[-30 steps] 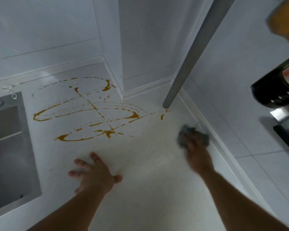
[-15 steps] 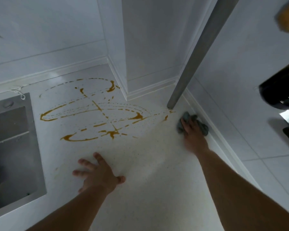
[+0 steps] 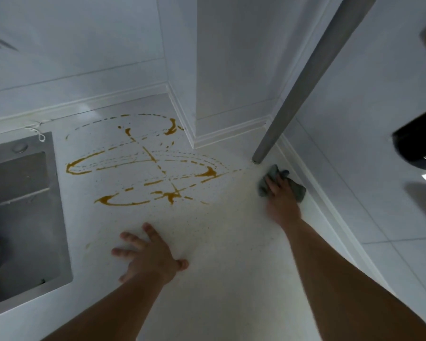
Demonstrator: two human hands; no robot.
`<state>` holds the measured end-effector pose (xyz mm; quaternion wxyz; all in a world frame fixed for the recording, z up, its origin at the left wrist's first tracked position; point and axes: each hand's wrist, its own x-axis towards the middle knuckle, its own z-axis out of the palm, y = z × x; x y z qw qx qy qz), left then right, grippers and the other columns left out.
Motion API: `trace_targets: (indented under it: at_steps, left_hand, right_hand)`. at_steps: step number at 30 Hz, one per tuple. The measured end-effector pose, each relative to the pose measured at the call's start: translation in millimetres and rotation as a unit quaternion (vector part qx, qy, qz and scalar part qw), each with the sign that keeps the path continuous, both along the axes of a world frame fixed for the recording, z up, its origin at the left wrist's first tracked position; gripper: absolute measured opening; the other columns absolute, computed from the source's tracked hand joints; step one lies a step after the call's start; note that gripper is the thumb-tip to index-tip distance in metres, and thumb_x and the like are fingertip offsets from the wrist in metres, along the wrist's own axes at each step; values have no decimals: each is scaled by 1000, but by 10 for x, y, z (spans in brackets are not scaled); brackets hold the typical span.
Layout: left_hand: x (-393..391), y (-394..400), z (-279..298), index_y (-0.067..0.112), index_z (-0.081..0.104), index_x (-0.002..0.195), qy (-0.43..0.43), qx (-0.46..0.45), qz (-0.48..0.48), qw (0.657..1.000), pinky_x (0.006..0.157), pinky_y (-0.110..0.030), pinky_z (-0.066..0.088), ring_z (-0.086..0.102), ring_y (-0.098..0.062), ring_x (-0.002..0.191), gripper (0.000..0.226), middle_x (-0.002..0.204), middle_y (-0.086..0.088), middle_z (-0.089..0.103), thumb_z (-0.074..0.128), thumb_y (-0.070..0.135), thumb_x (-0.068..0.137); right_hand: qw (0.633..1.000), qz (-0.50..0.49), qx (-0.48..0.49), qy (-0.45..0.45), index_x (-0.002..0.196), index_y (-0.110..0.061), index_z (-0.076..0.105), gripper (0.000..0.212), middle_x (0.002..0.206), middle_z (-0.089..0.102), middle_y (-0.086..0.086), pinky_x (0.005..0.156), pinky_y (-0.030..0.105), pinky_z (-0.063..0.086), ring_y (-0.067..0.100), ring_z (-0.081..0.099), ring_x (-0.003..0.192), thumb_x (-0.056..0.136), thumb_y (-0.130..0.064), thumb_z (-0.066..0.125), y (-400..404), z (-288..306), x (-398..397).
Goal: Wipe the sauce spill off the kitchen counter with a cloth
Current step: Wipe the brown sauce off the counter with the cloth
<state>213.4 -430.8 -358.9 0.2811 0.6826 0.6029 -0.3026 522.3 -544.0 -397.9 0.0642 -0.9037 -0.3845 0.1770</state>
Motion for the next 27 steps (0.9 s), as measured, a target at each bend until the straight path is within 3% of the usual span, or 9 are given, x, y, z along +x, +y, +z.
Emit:
trace_targets:
  at_steps: [3, 6, 8, 12, 15, 19, 22, 24, 27]
  left_hand:
    - [6, -11, -29, 15, -28, 157, -3, 4, 1, 1000, 106, -74, 38, -15, -69, 142, 149, 155, -36, -33, 75, 76, 69]
    - [29, -19, 3, 14, -27, 157, 1, 5, 1, 1000, 106, -73, 39, -14, -68, 143, 149, 156, -36, -32, 76, 76, 69]
    - [24, -22, 18, 13, -26, 157, 1, 3, 8, 1000, 106, -73, 39, -13, -69, 143, 148, 156, -37, -31, 75, 76, 70]
    - [27, -10, 15, 12, -27, 157, 2, 3, 0, 1000, 104, -74, 39, -12, -70, 142, 147, 156, -39, -29, 74, 75, 71]
    - [33, -22, 31, 12, -27, 157, 2, 1, -5, 1000, 105, -74, 38, -13, -70, 142, 147, 155, -38, -30, 75, 76, 71]
    - [46, -16, 37, 14, -27, 157, -1, 3, 7, 1000, 106, -73, 38, -14, -69, 142, 148, 155, -38, -31, 75, 76, 70]
    - [54, -9, 60, 11, -27, 157, 6, -1, 8, 1000, 109, -74, 34, -13, -70, 142, 148, 155, -40, -29, 73, 77, 71]
    - [61, -14, 73, 10, -28, 157, 5, -9, 1, 1000, 108, -76, 33, -13, -71, 141, 146, 154, -41, -29, 72, 77, 72]
    - [49, 4, 51, 13, -29, 156, -4, -19, 13, 1000, 101, -78, 37, -15, -69, 142, 146, 154, -37, -33, 74, 74, 73]
  right_hand:
    - [997, 77, 27, 9, 160, -10, 39, 59, 172, 21, 10, 127, 46, 14, 37, 19, 156, 105, -19, 21, 539, 30, -457]
    - [964, 244, 48, 98, 157, -27, 46, 51, 172, 25, 1, 130, 41, 6, 24, 13, 160, 107, -26, 37, 283, -39, -1103]
    - [946, 298, 38, 122, 152, -39, 52, 52, 170, 29, -11, 129, 33, 6, 11, 13, 159, 104, -39, 32, -98, -18, -999]
    - [993, 22, 21, 110, 159, -48, 33, 52, 173, 22, -5, 127, 46, 28, 21, 26, 156, 110, -33, 40, -313, 87, -124]
    - [993, -110, -43, 9, 168, -30, 16, 59, 176, 0, 9, 130, 51, 8, 36, 3, 161, 111, -33, 31, 220, 65, -254]
    - [982, 186, 0, -16, 164, -21, 26, 60, 175, 11, 13, 129, 57, 6, 40, 1, 160, 108, -37, 13, 492, -148, -1357]
    - [943, 320, 68, 68, 155, -37, 44, 46, 172, 23, -6, 131, 43, 9, 21, 10, 161, 112, -46, 30, -239, -165, -1664]
    - [957, 265, 92, 75, 155, -46, 43, 45, 169, 31, -10, 129, 44, 23, 18, 23, 159, 111, -41, 40, -718, -95, -1378]
    - [997, 22, 31, 63, 159, -54, 15, 55, 174, 10, -6, 123, 55, 35, 25, 22, 159, 108, -40, 29, -902, 12, -664]
